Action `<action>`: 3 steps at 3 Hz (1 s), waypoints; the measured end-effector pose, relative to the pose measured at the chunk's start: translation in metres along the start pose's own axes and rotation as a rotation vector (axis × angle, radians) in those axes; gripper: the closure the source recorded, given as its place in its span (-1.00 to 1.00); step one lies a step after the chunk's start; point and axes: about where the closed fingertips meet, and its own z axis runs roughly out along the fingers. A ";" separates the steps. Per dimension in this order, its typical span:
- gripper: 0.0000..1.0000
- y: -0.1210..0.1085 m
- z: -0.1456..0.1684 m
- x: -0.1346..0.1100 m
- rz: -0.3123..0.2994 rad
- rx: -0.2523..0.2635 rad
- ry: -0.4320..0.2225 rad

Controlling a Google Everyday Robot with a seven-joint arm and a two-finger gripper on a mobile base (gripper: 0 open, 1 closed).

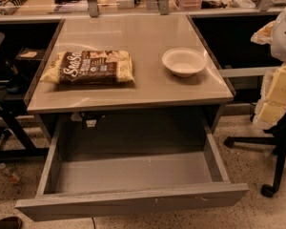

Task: Close top drawer

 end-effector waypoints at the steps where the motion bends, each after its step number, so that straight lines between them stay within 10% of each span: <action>1: -1.00 0.000 0.000 0.000 0.000 0.000 0.000; 3: -0.15 0.000 0.000 0.000 0.000 0.000 0.000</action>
Offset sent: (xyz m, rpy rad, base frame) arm 0.0000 0.0000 0.0000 0.0000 0.0000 0.0000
